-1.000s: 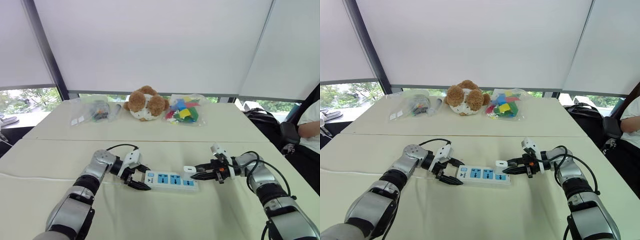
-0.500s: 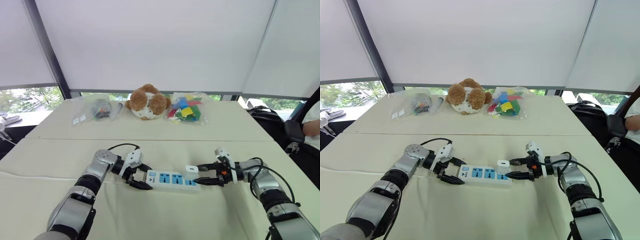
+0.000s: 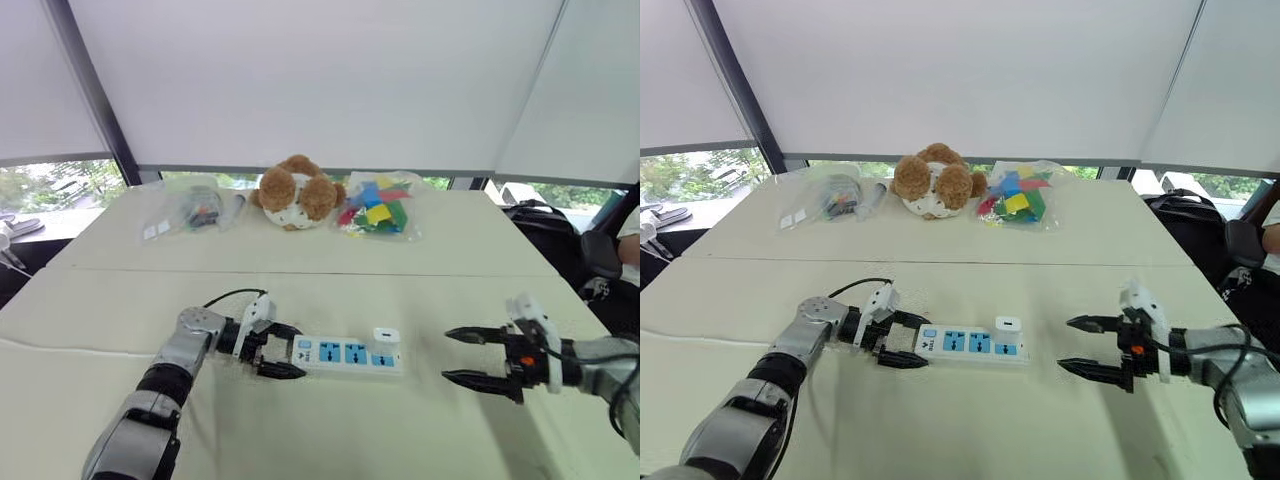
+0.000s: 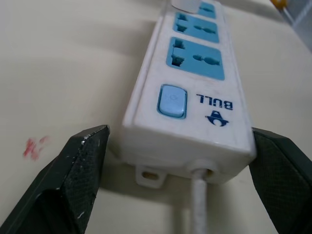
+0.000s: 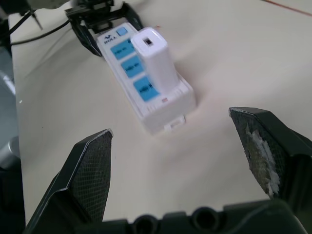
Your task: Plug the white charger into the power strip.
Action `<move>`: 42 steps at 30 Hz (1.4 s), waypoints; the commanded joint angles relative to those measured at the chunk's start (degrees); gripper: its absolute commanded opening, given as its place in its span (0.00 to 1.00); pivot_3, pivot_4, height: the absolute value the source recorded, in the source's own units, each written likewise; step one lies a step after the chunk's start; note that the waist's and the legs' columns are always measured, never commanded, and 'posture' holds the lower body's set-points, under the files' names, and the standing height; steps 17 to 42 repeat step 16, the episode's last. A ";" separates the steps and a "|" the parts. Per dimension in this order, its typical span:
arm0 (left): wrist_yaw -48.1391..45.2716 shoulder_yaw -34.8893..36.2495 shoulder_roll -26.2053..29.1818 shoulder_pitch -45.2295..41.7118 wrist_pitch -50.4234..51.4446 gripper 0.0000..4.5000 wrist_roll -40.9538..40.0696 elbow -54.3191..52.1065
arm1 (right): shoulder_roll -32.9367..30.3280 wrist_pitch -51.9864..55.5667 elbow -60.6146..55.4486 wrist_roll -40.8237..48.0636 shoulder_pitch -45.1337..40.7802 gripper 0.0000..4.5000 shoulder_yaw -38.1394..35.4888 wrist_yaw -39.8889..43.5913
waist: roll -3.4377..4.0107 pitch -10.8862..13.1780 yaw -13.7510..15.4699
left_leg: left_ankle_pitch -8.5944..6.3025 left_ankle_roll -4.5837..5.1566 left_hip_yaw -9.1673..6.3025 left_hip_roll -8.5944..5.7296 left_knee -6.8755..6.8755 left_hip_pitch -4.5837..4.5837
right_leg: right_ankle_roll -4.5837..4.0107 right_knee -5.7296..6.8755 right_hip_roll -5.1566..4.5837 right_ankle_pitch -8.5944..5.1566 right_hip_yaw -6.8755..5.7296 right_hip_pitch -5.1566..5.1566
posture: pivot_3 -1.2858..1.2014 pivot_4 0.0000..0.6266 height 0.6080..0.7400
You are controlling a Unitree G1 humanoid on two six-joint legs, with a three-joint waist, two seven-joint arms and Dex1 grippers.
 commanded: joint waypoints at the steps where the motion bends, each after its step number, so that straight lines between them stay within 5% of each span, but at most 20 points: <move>1: 1.73 2.29 5.35 5.70 12.14 1.00 -4.74 -17.92 | -2.67 -0.33 -1.20 1.15 3.09 0.93 -4.34 0.80 | 0.02 0.22 -0.01 | 0.00 0.00 0.01 0.02 -0.09 -0.04 | 0.02 0.00 0.01 -0.01 0.01 -0.08 | 0.52 0.24 0.99; 6: 9.20 13.04 13.12 12.83 28.80 1.00 -14.11 -31.79 | -2.50 2.90 -1.11 3.43 6.52 0.93 -9.42 -2.45 | 0.03 0.73 0.15 | 0.00 0.00 -0.06 0.10 -0.14 -0.13 | 0.03 0.07 0.01 -0.06 -0.01 -0.20 | 0.52 0.24 0.99; 9: 17.87 20.94 10.48 11.68 32.27 1.00 -18.44 -28.13 | 1.44 3.96 -0.62 4.40 5.03 0.93 -9.56 -7.86 | 0.03 0.83 0.45 | 0.02 -0.03 -0.03 0.04 -0.03 -0.09 | 0.03 0.11 -0.07 -0.07 -0.03 -0.13 | 0.52 0.24 0.99; 12: 28.04 26.00 5.26 11.35 25.44 1.00 -17.24 -23.50 | 7.33 2.48 0.81 3.06 3.08 0.93 -8.56 -15.16 | -0.14 0.95 0.41 | 0.06 -0.10 -0.05 0.01 0.11 0.04 | 0.02 0.08 -0.05 -0.07 -0.04 0.07 | 0.52 0.24 0.99; 16: 36.64 26.42 -1.37 14.44 17.37 1.00 -14.90 -23.84 | 16.40 -3.36 3.39 -0.15 0.88 0.93 -8.25 -25.40 | -0.20 0.99 0.40 | 0.11 -0.21 -0.03 0.01 0.18 0.01 | 0.08 0.02 -0.09 -0.02 0.00 0.09 | 0.52 0.24 0.99; 42: 36.64 26.42 -1.37 14.44 17.37 1.00 -14.90 -23.84 | 16.40 -3.36 3.39 -0.15 0.88 0.93 -8.25 -25.40 | -0.20 0.99 0.40 | 0.11 -0.21 -0.03 0.01 0.18 0.01 | 0.08 0.02 -0.09 -0.02 0.00 0.09 | 0.52 0.24 0.99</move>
